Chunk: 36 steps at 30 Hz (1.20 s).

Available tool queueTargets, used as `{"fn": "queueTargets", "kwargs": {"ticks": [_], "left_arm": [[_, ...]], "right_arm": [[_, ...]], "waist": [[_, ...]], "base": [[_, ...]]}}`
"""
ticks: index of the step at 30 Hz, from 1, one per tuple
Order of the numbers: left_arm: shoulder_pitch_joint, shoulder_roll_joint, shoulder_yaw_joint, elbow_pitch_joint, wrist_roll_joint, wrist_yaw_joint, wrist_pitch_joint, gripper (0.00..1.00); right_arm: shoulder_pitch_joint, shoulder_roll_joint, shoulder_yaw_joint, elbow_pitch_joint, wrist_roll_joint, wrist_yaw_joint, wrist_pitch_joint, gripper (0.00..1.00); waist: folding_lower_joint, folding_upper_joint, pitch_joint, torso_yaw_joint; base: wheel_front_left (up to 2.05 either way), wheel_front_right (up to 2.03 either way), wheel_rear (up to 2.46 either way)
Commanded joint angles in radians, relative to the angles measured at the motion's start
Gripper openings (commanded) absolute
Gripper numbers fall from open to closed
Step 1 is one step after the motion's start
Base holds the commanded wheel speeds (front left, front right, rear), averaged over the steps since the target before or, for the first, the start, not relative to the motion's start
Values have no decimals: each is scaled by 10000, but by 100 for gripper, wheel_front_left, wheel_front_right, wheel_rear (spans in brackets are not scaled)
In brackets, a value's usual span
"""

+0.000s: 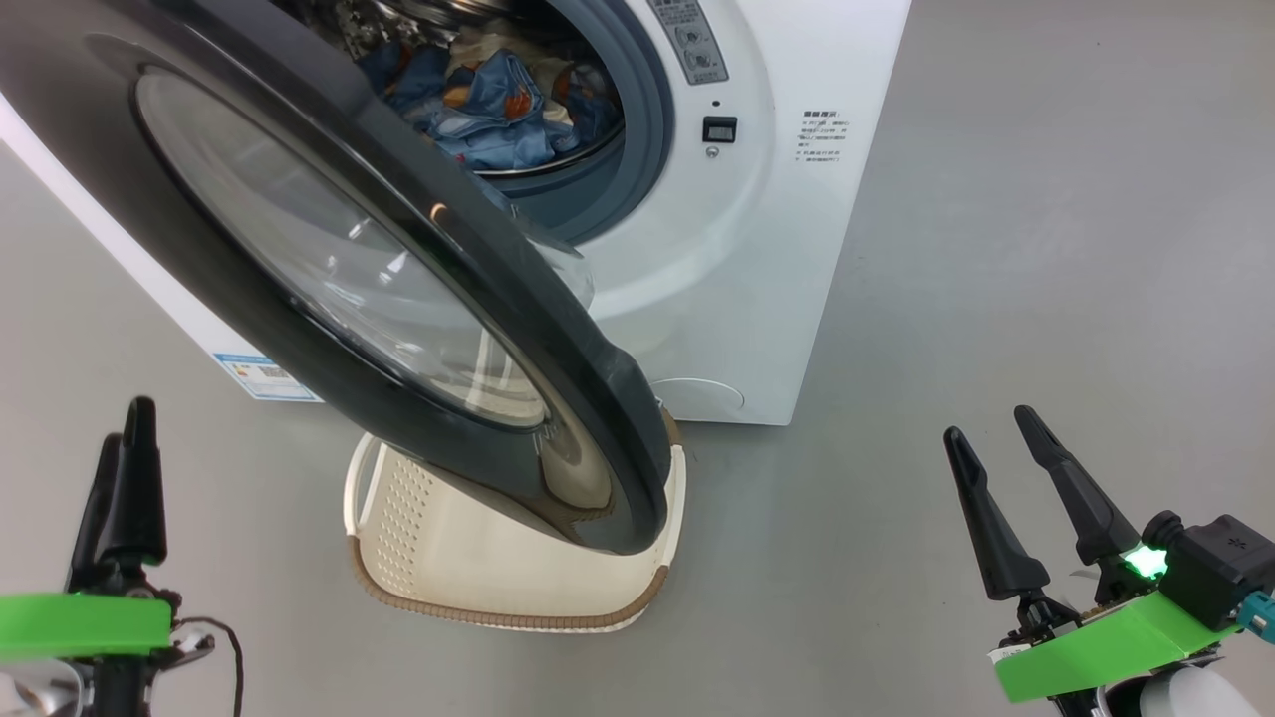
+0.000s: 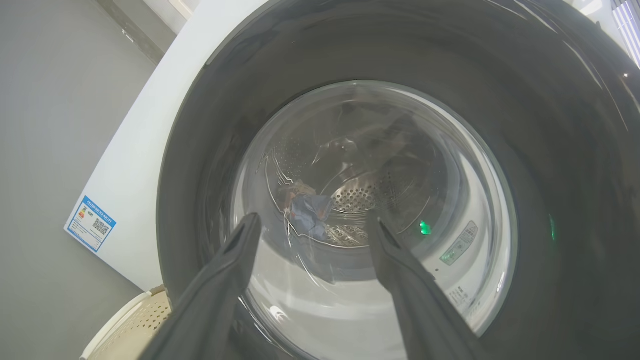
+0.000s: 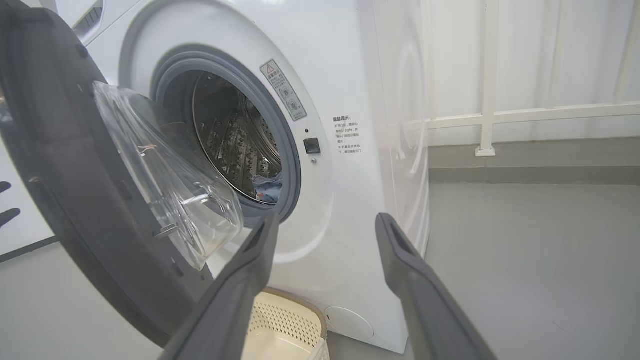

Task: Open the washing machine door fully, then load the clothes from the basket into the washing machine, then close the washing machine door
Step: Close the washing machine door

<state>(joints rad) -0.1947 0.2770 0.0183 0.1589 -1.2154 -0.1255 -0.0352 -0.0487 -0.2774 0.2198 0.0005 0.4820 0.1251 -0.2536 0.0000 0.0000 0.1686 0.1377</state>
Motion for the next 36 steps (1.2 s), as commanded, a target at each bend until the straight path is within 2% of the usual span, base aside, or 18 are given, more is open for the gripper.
{"fn": "queueTargets", "kwargs": {"ticks": [1, 13, 24, 27, 30, 31, 33, 36], "left_arm": [[-50, 438, 285, -226, -62, -51, -185, 100], [445, 425, -281, -125, 122, -51, -1455, 100], [813, 422, -531, 65, 1024, -51, -2113, 100], [903, 393, -544, 168, 1597, -42, -2195, 100], [1018, 444, -614, 331, 2751, 121, -2245, 100], [1081, 354, -571, 367, 3563, 241, -2257, 100], [1144, 184, -359, 303, 4377, 339, -2260, 100], [1236, -114, -152, 251, 4968, 348, -2262, 100]], "right_arm": [[21, -105, 151, -220, -90, 56, -82, 100], [24, -130, 132, -221, -75, 56, -82, 100], [10, -152, 172, -181, -45, 56, -82, 100], [-2, -148, 185, -169, -41, 56, -82, 100], [-9, -143, 194, -160, -39, 56, -82, 100], [-13, -133, 204, -160, -41, 56, -82, 100], [-9, -125, 211, -165, -46, 56, -82, 100], [-2, -121, 217, -165, -52, 56, -82, 100]], "waist": [[0, 0, -3, 5], [0, 0, -23, 85], [0, 0, -84, 93], [0, 0, -97, 89], [0, 0, -119, 76], [0, 0, -132, 65], [0, 0, -139, 59], [0, 0, -151, 49]], "base": [[0, 0, 0], [0, 0, 0], [0, 0, 0], [0, 0, 0], [0, 0, 0], [0, 0, 0], [0, 0, 0], [0, 0, 0]]}}
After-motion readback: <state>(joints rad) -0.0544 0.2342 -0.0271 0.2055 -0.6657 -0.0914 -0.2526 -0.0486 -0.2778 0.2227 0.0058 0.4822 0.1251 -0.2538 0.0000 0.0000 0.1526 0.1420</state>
